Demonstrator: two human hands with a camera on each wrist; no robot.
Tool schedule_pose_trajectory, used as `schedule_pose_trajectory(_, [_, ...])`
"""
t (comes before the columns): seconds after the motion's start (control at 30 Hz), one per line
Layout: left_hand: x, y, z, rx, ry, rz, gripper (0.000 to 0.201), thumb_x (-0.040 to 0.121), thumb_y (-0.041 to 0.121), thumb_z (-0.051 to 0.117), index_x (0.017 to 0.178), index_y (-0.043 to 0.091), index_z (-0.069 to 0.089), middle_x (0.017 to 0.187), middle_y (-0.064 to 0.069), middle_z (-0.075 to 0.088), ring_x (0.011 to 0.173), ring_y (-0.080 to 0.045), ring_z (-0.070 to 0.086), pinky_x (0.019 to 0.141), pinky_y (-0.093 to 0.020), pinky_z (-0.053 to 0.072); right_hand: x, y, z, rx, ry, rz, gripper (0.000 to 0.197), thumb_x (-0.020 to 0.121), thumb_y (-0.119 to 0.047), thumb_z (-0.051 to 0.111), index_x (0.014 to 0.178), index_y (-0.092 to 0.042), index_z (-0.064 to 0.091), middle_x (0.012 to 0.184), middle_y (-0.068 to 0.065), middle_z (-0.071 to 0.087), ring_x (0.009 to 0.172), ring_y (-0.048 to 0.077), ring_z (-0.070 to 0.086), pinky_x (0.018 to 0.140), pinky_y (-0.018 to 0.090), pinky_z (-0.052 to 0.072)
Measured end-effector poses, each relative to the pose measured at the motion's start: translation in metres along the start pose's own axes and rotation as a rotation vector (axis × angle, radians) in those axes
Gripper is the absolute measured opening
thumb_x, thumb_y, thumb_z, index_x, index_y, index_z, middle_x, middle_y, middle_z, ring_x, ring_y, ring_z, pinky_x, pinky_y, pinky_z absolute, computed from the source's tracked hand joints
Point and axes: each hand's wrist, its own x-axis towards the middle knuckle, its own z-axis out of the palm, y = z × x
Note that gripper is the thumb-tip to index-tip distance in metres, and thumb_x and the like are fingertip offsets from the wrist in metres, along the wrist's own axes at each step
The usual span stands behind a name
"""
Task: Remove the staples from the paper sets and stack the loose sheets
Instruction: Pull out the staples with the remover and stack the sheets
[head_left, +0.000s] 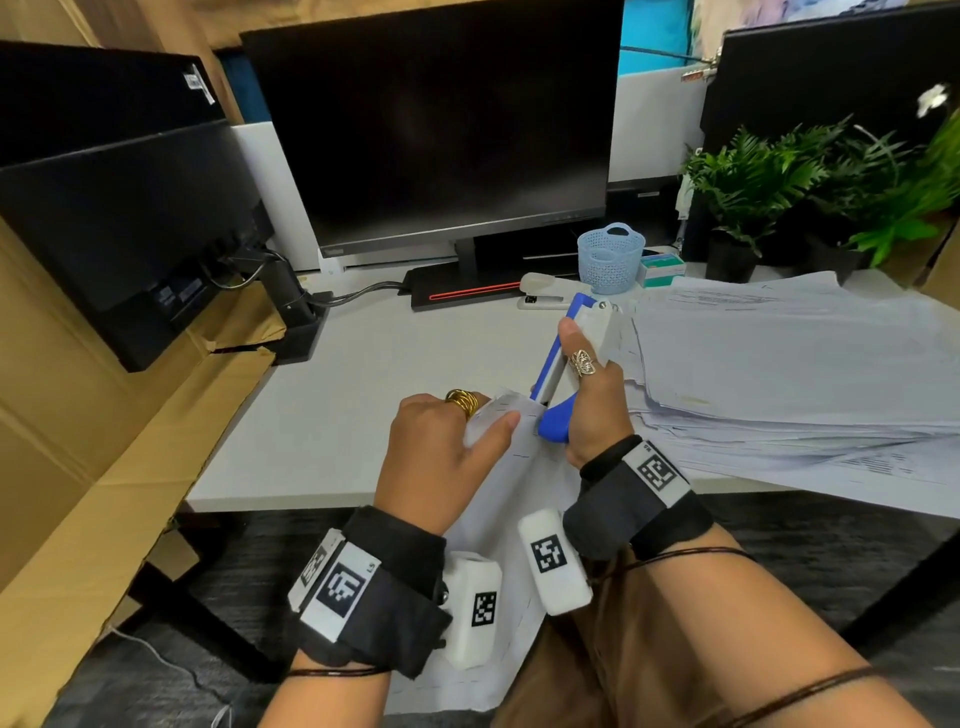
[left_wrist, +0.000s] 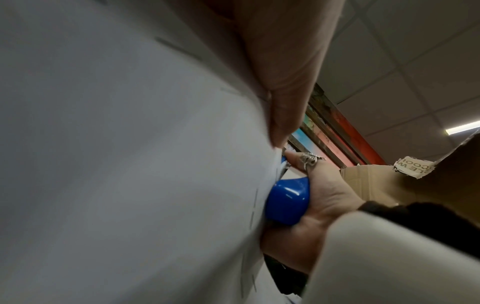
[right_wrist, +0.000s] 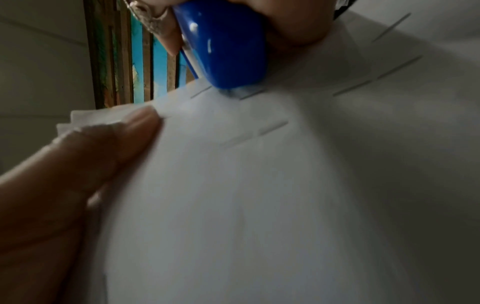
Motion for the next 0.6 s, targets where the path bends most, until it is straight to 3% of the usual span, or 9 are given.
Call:
schedule_pose_trajectory(0.07, [-0.002,-0.002,0.0,0.016,-0.009,-0.016,0.052,0.079,0.043,0.06,0.05,0.03,0.02,0.045,0.016,0.012,0.042,-0.001,0.022,0.05,-0.017,0.017,-0.001,0.003,0.002,0.002,0.013,0.016,0.085,0.051,-0.066,0.07,0.117,-0.016,0.053,0.111,0.013,0.062,0.107,0.031,0.059,0.095,0.05,0.048])
schedule_pose_trajectory(0.1, [-0.003,-0.003,-0.001,0.024,-0.023,-0.028,0.05,0.078,0.041,0.062,0.048,0.026,0.024,0.044,0.016,0.013,0.041,-0.004,0.024,0.049,-0.017,0.016,-0.003,0.003,0.002,0.004,0.007,0.027,0.084,0.055,-0.063,0.073,0.119,-0.014,0.052,0.112,0.014,0.062,0.107,0.031,0.059,0.096,0.049,0.048])
schedule_pose_trajectory(0.2, [-0.002,-0.008,-0.003,0.042,-0.04,-0.079,0.051,0.078,0.044,0.062,0.046,0.016,0.033,0.042,0.009,0.019,0.039,-0.012,0.03,0.046,-0.017,0.017,0.003,0.005,0.002,-0.052,-0.04,0.044,0.04,0.081,-0.045,0.063,0.108,-0.015,0.059,0.098,0.014,0.06,0.095,0.028,0.058,0.092,0.043,0.048])
schedule_pose_trajectory(0.27, [0.0,-0.012,-0.005,0.049,-0.065,-0.152,0.059,0.08,0.04,0.066,0.044,0.017,0.027,0.041,0.01,0.019,0.039,-0.007,0.026,0.046,-0.019,0.015,0.012,-0.001,0.007,-0.13,-0.091,0.065,0.025,0.083,-0.049,0.06,0.093,-0.027,0.061,0.094,0.011,0.061,0.091,0.027,0.056,0.092,0.04,0.046])
schedule_pose_trajectory(0.33, [0.001,-0.016,-0.006,0.074,-0.128,-0.235,0.061,0.083,0.034,0.068,0.044,0.021,0.024,0.041,0.009,0.021,0.041,-0.005,0.026,0.047,-0.019,0.015,0.032,-0.001,0.01,-0.256,-0.152,0.152,0.055,0.063,-0.069,0.065,0.098,-0.026,0.062,0.106,0.015,0.066,0.102,0.031,0.061,0.099,0.043,0.045])
schedule_pose_trajectory(0.4, [-0.001,-0.021,-0.008,0.08,-0.18,-0.294,0.059,0.084,0.033,0.067,0.045,0.02,0.024,0.042,0.006,0.022,0.043,-0.007,0.027,0.046,-0.02,0.018,0.056,0.001,0.006,-0.381,-0.178,0.236,0.079,0.045,-0.064,0.071,0.107,-0.016,0.062,0.11,0.014,0.065,0.102,0.033,0.062,0.094,0.042,0.047])
schedule_pose_trajectory(0.47, [-0.005,-0.026,-0.008,0.059,-0.204,-0.311,0.061,0.083,0.037,0.068,0.044,0.021,0.023,0.042,0.007,0.022,0.043,-0.007,0.026,0.046,-0.02,0.018,0.068,-0.004,-0.001,-0.634,-0.203,0.273,0.06,0.058,-0.045,0.071,0.099,-0.003,0.057,0.104,0.013,0.058,0.089,0.032,0.057,0.083,0.034,0.046])
schedule_pose_trajectory(0.53, [-0.008,-0.031,-0.008,0.022,-0.187,-0.296,0.06,0.079,0.045,0.067,0.043,0.024,0.022,0.041,0.009,0.02,0.041,-0.009,0.027,0.047,-0.02,0.018,0.078,-0.003,-0.009,-0.963,-0.251,0.247,0.033,0.08,-0.03,0.067,0.086,-0.002,0.052,0.097,0.014,0.051,0.085,0.029,0.05,0.074,0.03,0.041])
schedule_pose_trajectory(0.6, [-0.011,-0.033,-0.008,-0.022,-0.162,-0.291,0.058,0.075,0.05,0.063,0.043,0.027,0.02,0.039,0.009,0.019,0.038,-0.01,0.031,0.046,-0.021,0.019,0.085,0.003,-0.014,-1.271,-0.275,0.169,0.035,0.088,-0.031,0.061,0.071,-0.005,0.045,0.093,0.013,0.05,0.084,0.026,0.047,0.064,0.025,0.038])
